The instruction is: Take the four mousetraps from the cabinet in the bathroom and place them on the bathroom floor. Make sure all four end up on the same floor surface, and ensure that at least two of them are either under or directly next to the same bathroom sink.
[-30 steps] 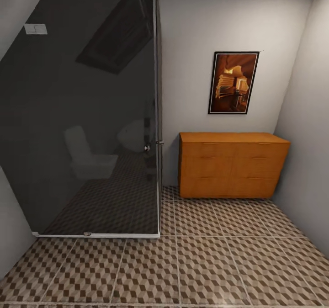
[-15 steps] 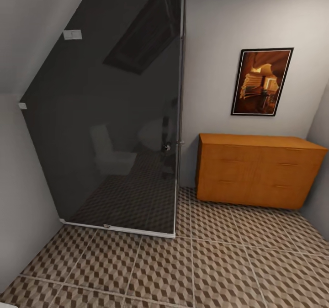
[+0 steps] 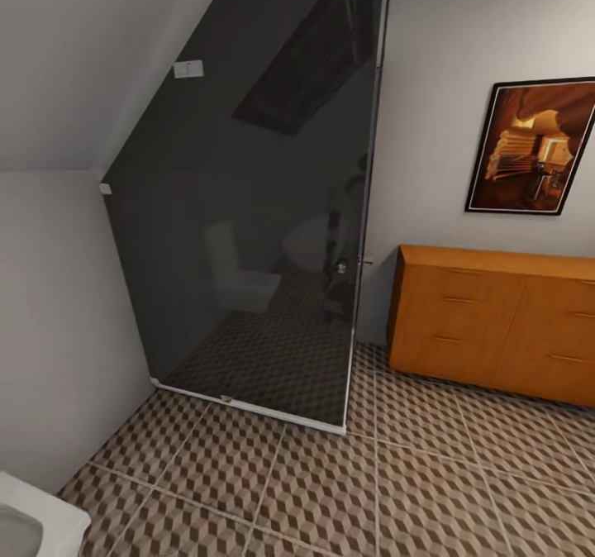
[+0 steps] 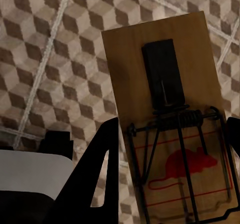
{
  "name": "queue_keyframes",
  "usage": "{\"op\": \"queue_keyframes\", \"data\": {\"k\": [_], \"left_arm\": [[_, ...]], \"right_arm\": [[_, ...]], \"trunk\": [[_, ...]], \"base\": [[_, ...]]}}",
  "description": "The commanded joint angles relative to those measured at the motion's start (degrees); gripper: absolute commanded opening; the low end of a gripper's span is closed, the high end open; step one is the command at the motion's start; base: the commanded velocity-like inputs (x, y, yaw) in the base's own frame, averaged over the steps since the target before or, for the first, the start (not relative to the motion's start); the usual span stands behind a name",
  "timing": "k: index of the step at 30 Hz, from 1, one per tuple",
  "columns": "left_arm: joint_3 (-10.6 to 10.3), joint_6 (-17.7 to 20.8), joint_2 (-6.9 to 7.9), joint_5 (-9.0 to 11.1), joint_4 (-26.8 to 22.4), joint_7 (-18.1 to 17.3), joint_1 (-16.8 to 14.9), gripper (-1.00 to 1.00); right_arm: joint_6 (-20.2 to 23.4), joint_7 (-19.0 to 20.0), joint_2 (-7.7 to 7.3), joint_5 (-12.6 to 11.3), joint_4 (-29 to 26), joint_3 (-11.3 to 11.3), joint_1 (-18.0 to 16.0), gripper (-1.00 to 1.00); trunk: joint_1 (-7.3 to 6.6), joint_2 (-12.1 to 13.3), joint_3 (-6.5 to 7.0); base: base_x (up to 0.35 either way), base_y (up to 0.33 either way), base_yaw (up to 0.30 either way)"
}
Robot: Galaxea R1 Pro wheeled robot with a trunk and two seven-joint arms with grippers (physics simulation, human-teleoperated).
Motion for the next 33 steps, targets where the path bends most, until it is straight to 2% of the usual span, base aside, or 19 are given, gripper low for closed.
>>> {"op": "queue_keyframes", "data": {"k": [1, 4, 13, 18, 22, 26, 28, 30, 33], "left_arm": [[-0.39, -0.1, -0.01, 0.26, 0.01, 0.38, -0.03, -1.0], [-0.39, -0.06, 0.06, 0.32, 0.01, 0.38, -0.03, -1.0], [-0.39, -0.24, 0.21, 0.41, 0.03, 0.38, -0.03, -1.0], [-0.39, -0.36, 0.28, 1.42, 0.03, 0.38, -0.03, -1.0], [-0.39, -0.37, 0.33, 2.1, 0.03, 0.38, -0.03, -1.0], [-0.39, -0.38, 0.34, 2.3, 0.03, 0.38, -0.03, -1.0], [-0.39, -0.38, 0.34, 2.33, 0.03, 0.38, -0.03, -1.0], [-0.39, -0.38, 0.35, 2.46, 0.03, 0.38, -0.03, -1.0], [-0.39, -0.38, 0.35, 2.51, 0.03, 0.38, -0.03, -1.0]], "right_arm": [[0.08, -0.05, -0.01, 0.64, 0.08, -0.26, -0.06, -1.0], [0.07, -0.05, -0.01, 1.92, 0.09, -0.26, -0.05, -1.0], [0.14, -0.05, -0.01, 2.17, 0.11, -0.26, -0.05, -1.0], [0.1, -0.05, 0.13, 2.25, 0.09, -0.26, 0.59, -1.0], [0.1, -0.05, 0.77, 2.35, 0.08, -0.26, 1.03, -1.0], [0.08, -0.04, 1.17, 3.59, 0.09, -0.26, 1.25, -1.0], [0.02, 0.0, 1.81, 4.25, 0.08, -0.23, 2.0, -1.0], [-0.95, 0.03, 3.5, 4.71, 0.08, -0.25, 3.76, -1.0], [-2.57, 0.1, 4.0, 4.65, 0.08, -0.26, 4.49, -1.0]], "trunk": [[0.0, -0.03, -0.06], [0.0, -0.03, -0.06], [0.0, -0.03, -0.06], [0.0, -0.03, -0.06], [0.0, -0.03, -0.06], [0.0, -0.03, -0.06], [0.0, -0.03, -0.06], [0.0, -0.03, -0.06], [0.0, -0.03, -0.06]], "base": [[0.0, 0.0, 0.288], [0.0, 0.0, 0.288], [0.0, 0.0, 0.288], [0.0, 0.0, 0.288], [0.0, 0.0, 0.287], [0.0, 0.0, 0.287], [0.0, 0.0, 0.287], [0.0, 0.0, 0.287], [0.0, 0.0, 0.287]]}}
